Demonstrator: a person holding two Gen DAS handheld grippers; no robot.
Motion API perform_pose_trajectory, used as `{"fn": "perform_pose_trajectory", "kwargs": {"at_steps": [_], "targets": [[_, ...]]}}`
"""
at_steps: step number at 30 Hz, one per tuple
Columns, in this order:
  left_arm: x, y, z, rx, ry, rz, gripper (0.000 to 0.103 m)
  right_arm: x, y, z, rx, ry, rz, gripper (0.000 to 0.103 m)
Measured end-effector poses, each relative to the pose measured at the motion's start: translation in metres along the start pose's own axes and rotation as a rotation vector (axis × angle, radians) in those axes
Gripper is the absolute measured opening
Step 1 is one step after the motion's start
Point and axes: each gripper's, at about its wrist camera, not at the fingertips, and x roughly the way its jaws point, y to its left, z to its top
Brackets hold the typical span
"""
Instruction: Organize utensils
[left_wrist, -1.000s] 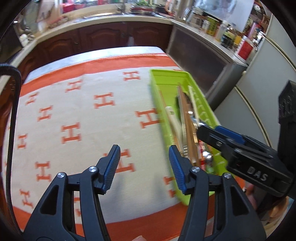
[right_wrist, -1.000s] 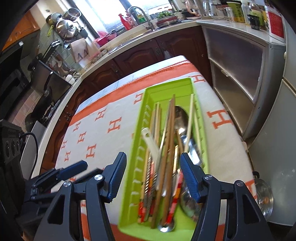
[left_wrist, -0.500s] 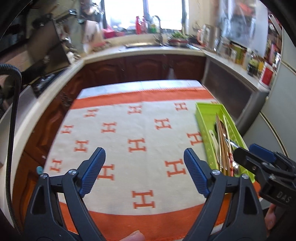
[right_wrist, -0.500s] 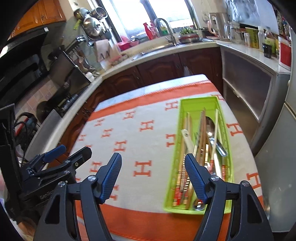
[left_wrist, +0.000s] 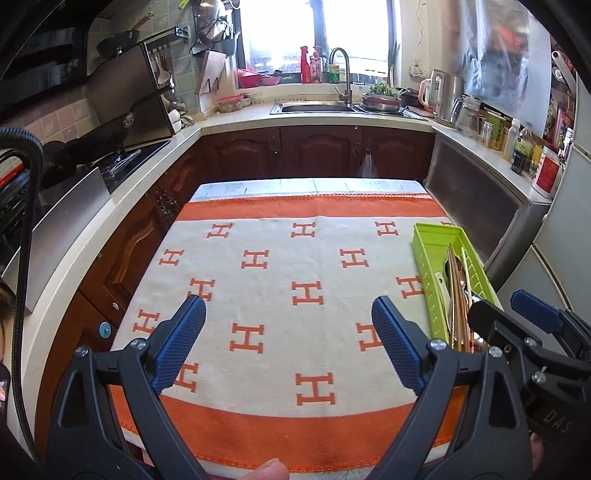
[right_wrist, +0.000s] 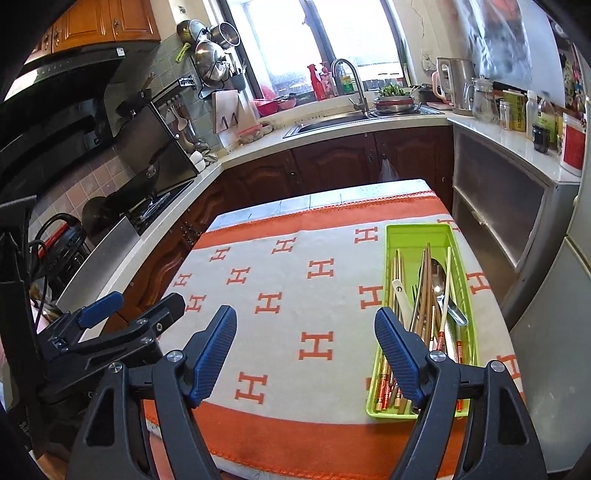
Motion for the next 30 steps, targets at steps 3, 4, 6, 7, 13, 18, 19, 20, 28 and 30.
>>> {"fn": "perform_pose_trajectory", "kwargs": {"at_steps": [3, 4, 6, 7, 13, 18, 19, 20, 28, 30], "targets": [[0.002, 0.002, -0.001, -0.004, 0.011, -0.006, 0.090, 0.001, 0.002, -0.001, -0.006, 0.008, 0.001, 0.080], [0.001, 0.003, -0.002, -0.003, 0.014, -0.007, 0.090, 0.003, 0.003, 0.000, -0.006, 0.012, 0.002, 0.080], [0.003, 0.004, -0.001, -0.002, 0.015, -0.005, 0.090, 0.008, 0.001, -0.001, -0.006, 0.018, 0.001, 0.080], [0.002, 0.005, -0.002, -0.003, 0.014, -0.005, 0.090, 0.009, 0.001, -0.001, -0.005, 0.022, 0.001, 0.080], [0.007, 0.007, -0.003, -0.008, 0.022, -0.006, 0.090, 0.019, 0.000, -0.002, -0.005, 0.039, 0.002, 0.080], [0.009, 0.008, -0.003, -0.009, 0.027, -0.008, 0.090, 0.023, -0.001, -0.002, -0.003, 0.042, 0.001, 0.080], [0.010, 0.008, -0.004, -0.010, 0.027, -0.007, 0.090, 0.023, -0.001, -0.002, -0.003, 0.042, 0.001, 0.080], [0.010, 0.008, -0.004, -0.010, 0.029, -0.007, 0.090, 0.023, -0.001, -0.002, -0.003, 0.043, 0.002, 0.080], [0.018, 0.009, -0.006, -0.013, 0.050, -0.014, 0.090, 0.029, 0.000, -0.005, 0.003, 0.057, 0.002, 0.080], [0.019, 0.009, -0.006, -0.013, 0.054, -0.015, 0.090, 0.030, 0.000, -0.005, 0.005, 0.060, 0.002, 0.080]]}}
